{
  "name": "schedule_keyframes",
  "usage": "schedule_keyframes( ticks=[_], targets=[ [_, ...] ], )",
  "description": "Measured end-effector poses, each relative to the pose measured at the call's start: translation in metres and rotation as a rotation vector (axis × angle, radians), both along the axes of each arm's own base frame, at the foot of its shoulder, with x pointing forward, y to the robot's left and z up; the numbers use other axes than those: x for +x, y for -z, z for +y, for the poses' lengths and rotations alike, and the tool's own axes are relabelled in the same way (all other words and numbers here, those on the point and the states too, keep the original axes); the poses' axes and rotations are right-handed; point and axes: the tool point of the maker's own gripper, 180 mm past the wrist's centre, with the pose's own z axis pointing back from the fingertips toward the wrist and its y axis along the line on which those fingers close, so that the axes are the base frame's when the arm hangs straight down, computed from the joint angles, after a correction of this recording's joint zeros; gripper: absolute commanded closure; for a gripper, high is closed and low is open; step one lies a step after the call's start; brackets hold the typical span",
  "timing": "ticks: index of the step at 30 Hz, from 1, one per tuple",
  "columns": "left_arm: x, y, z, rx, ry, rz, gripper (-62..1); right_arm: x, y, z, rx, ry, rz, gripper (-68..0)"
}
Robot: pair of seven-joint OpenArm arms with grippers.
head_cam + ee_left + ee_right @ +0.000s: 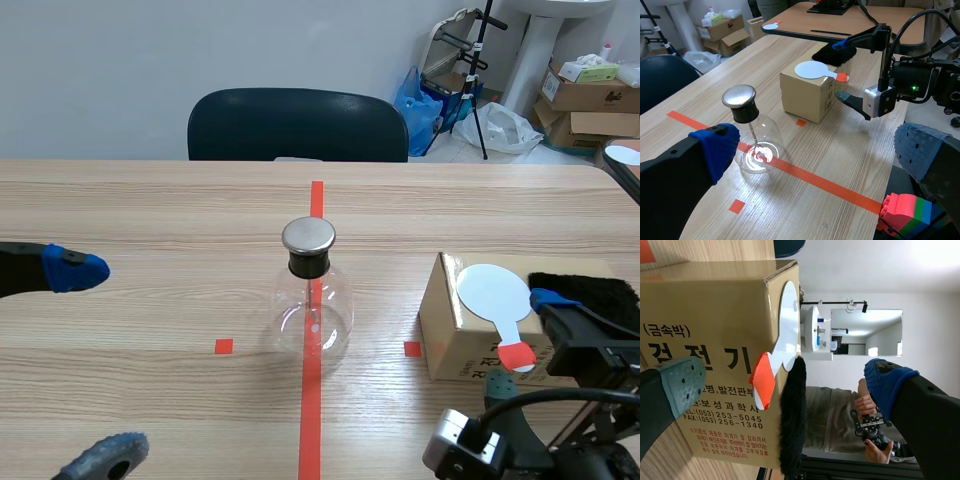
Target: Do the electroscope experiment
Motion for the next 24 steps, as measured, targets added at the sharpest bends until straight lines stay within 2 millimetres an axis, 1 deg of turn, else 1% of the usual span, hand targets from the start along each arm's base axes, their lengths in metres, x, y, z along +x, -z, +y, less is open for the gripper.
schedule_keyframes(
  ticks=[24],
  targets=[
    [0.0, 0.0, 0.0, 0.0, 0.0, 0.0, -62.3, 0.001, 0.001, -0.01, -0.004, 0.056, 0.003, -67.9]
  ],
)
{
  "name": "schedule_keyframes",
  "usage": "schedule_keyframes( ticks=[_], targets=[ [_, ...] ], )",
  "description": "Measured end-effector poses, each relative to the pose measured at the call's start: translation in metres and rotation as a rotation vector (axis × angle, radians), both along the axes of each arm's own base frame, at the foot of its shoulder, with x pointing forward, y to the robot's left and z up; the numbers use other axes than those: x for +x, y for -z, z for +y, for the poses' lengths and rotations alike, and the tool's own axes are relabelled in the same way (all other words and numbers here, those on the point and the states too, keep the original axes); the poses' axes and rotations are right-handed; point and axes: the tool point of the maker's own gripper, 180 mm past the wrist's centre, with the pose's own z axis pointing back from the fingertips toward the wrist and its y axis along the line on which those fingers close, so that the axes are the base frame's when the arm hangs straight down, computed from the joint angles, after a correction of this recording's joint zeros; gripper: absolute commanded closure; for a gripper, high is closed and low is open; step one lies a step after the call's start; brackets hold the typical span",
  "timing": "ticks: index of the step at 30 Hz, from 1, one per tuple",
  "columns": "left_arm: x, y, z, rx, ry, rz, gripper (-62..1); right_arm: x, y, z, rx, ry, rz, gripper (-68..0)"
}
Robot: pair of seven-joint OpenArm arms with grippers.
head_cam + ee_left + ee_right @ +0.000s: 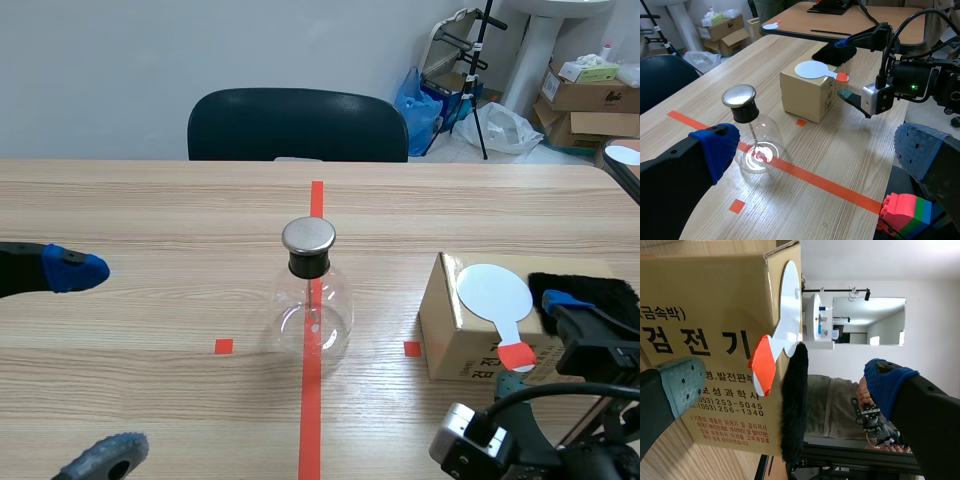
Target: Do the electroscope experiment
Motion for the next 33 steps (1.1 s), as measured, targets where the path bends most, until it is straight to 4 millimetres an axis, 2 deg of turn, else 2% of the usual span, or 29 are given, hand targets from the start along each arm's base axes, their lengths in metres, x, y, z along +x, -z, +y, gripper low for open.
schedule_keyframes(
  ticks=[8, 14, 17, 20, 26, 29, 33],
  targets=[
    [0.0, 0.0, 0.0, 0.0, 0.0, 0.0, -62.3, -0.001, 0.0, 0.0, 0.002, 0.002, -0.002, -67.9],
    [0.0, 0.0, 0.0, 0.0, 0.0, 0.0, -62.3, -0.028, 0.001, -0.002, 0.075, 0.022, 0.046, -67.9],
    [0.0, 0.0, 0.0, 0.0, 0.0, 0.0, -62.3, -0.039, -0.013, -0.006, 0.13, 0.049, 0.036, -67.9],
    [0.0, 0.0, 0.0, 0.001, 0.0, 0.0, -62.3, -0.046, -0.035, 0.0, 0.168, -0.009, 0.016, -67.9],
    [0.0, 0.0, 0.0, 0.003, 0.001, 0.0, -62.3, -0.065, -0.06, -0.006, 0.348, 0.016, 0.094, -67.9],
    [0.0, 0.0, 0.0, 0.003, 0.001, -0.001, -62.3, -0.063, -0.077, -0.005, 0.493, 0.03, 0.125, -67.9],
    [0.0, 0.003, 0.0, 0.015, 0.0, 0.006, -62.3, -0.049, -0.107, -0.001, 0.679, 0.021, 0.115, -67.9]
  ],
)
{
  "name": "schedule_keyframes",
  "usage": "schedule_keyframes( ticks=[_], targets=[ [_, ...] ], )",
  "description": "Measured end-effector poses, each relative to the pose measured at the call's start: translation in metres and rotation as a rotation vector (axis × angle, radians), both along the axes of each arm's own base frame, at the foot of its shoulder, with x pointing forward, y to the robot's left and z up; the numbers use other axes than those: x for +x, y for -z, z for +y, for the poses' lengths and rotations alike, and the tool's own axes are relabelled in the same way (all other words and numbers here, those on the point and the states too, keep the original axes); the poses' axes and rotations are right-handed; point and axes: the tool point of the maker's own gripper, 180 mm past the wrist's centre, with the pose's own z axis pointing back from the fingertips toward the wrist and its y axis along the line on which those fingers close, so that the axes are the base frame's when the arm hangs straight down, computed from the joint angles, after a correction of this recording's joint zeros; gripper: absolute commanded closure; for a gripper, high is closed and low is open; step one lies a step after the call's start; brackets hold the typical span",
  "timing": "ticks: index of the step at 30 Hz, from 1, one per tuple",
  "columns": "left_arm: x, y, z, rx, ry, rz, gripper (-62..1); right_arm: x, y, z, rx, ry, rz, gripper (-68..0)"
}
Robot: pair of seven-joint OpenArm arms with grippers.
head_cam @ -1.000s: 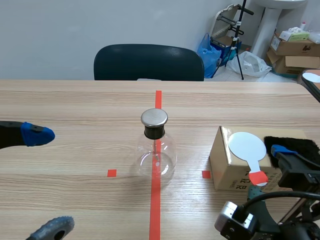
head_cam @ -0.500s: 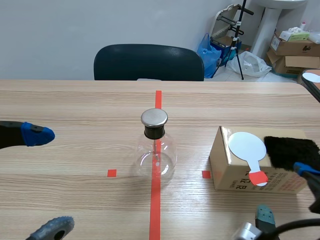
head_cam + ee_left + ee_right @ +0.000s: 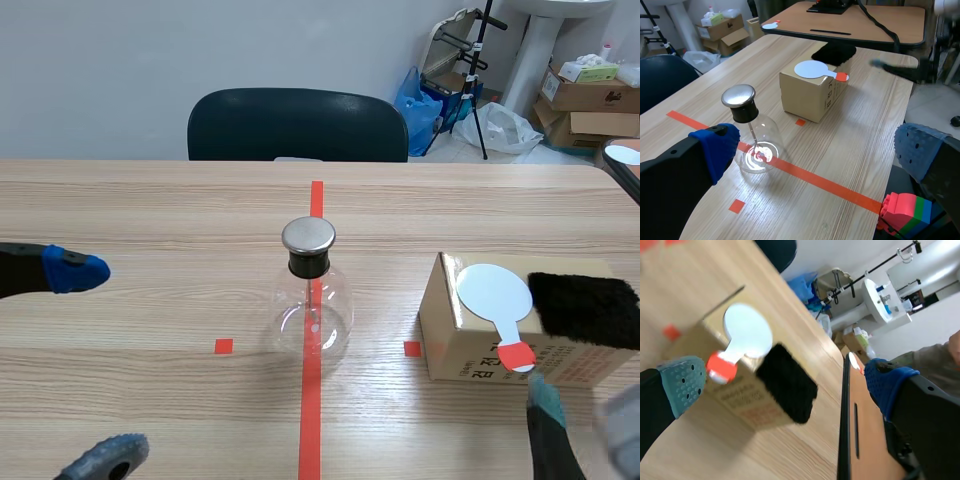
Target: Do the electroscope experiment
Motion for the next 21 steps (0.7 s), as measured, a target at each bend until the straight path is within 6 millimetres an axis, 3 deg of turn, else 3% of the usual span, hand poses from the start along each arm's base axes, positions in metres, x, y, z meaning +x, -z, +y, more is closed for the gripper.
schedule_keyframes(
  ticks=[7, 14, 21],
  targets=[
    [0.001, 0.001, 0.0, -0.003, -0.013, 0.007, -62.3, 0.013, -0.018, 0.018, 0.277, -0.11, 0.105, -67.9],
    [0.016, -0.004, 0.01, -0.029, -0.15, 0.002, -62.3, 0.033, -0.04, 0.024, 0.414, -0.16, 0.06, -67.9],
    [0.039, -0.038, 0.002, -0.009, -0.302, -0.099, -62.3, 0.049, -0.049, 0.035, 0.496, -0.219, 0.074, -67.9]
  ],
)
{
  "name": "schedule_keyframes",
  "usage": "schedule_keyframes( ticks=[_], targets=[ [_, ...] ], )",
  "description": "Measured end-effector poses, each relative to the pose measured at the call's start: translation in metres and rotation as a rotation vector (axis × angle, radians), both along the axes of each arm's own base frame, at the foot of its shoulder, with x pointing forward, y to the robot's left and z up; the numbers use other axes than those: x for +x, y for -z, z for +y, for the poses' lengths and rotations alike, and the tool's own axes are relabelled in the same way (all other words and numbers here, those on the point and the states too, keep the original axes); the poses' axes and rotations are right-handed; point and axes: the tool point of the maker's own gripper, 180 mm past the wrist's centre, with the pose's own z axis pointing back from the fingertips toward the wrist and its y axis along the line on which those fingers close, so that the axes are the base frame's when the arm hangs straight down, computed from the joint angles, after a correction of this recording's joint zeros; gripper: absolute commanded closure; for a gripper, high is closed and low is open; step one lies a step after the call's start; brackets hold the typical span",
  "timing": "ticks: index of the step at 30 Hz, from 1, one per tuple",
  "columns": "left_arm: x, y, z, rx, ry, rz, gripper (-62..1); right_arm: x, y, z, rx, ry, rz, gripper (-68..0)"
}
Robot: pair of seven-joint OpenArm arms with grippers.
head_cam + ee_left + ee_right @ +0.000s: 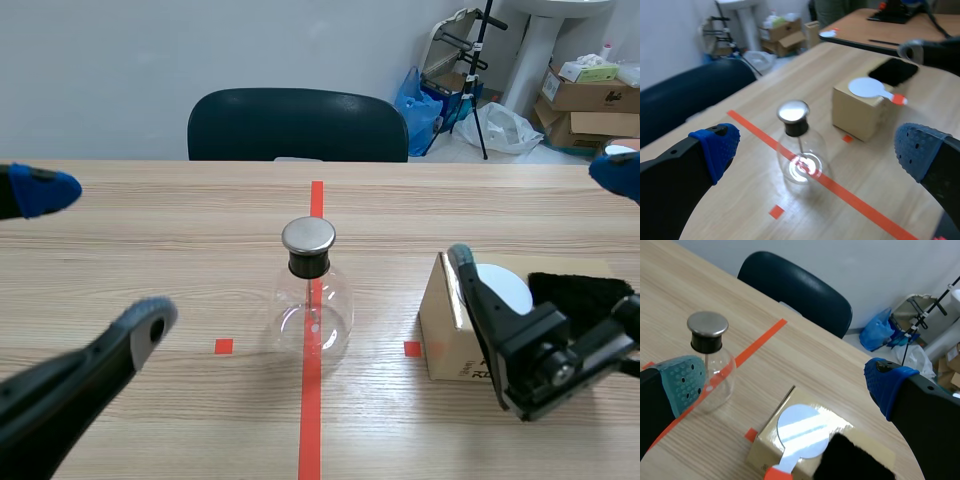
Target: Do the electroscope experiment
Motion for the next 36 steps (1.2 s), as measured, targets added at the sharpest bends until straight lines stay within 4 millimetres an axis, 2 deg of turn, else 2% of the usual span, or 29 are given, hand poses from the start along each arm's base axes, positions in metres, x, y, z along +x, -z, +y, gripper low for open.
schedule_keyframes(
  ticks=[8, 17, 36],
  targets=[
    [0.007, -0.034, -0.007, -0.03, -0.068, -0.059, -62.3, 0.004, -0.005, 0.013, 0.016, -0.079, -0.002, -67.9],
    [0.008, -0.025, -0.006, -0.003, -0.075, -0.026, -62.3, 0.005, -0.003, 0.012, 0.012, -0.074, 0.006, -67.9],
    [0.008, -0.024, -0.006, -0.003, -0.076, -0.025, -62.3, 0.005, -0.003, 0.012, 0.012, -0.072, 0.006, -67.9]
  ],
)
